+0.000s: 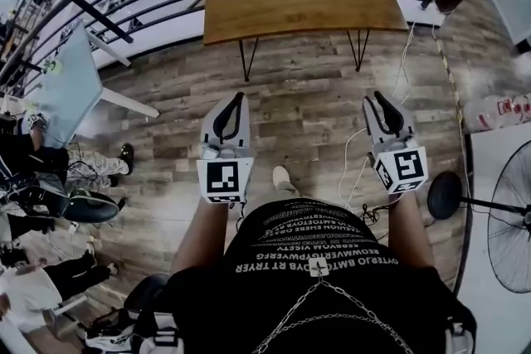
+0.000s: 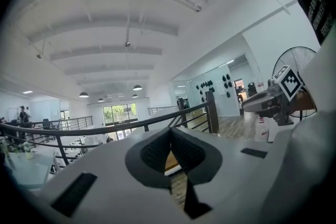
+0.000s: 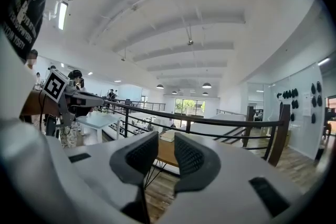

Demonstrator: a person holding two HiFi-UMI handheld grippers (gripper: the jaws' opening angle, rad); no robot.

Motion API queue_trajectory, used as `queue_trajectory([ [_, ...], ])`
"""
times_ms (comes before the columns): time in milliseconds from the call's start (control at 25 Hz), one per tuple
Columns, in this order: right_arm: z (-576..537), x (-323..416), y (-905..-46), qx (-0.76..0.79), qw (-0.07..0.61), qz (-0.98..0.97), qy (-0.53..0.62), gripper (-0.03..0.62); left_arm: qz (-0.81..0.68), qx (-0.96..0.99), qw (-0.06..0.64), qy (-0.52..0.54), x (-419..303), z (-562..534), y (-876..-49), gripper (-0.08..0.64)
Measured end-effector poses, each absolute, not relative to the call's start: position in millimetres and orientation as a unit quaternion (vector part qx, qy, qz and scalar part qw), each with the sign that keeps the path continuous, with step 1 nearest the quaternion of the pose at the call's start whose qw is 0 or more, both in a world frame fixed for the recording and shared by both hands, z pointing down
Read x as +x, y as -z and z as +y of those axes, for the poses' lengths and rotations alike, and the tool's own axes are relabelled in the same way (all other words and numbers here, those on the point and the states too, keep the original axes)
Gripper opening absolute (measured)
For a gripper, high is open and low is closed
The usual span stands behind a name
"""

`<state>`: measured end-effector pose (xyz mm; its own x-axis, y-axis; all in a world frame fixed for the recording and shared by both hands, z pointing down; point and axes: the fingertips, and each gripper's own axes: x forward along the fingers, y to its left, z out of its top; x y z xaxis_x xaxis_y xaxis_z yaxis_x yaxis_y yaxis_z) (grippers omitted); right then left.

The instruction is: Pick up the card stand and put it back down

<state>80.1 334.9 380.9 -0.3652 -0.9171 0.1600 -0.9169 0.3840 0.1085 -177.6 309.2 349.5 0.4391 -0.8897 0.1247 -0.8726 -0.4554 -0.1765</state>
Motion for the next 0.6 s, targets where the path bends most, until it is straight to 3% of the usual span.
queue_trajectory([
  [600,275,39,-377,0.572,0.125,-0.811,-0.010,0.150,0.495,-0.864,0.024,0.091,-220,241,-357,0.026],
])
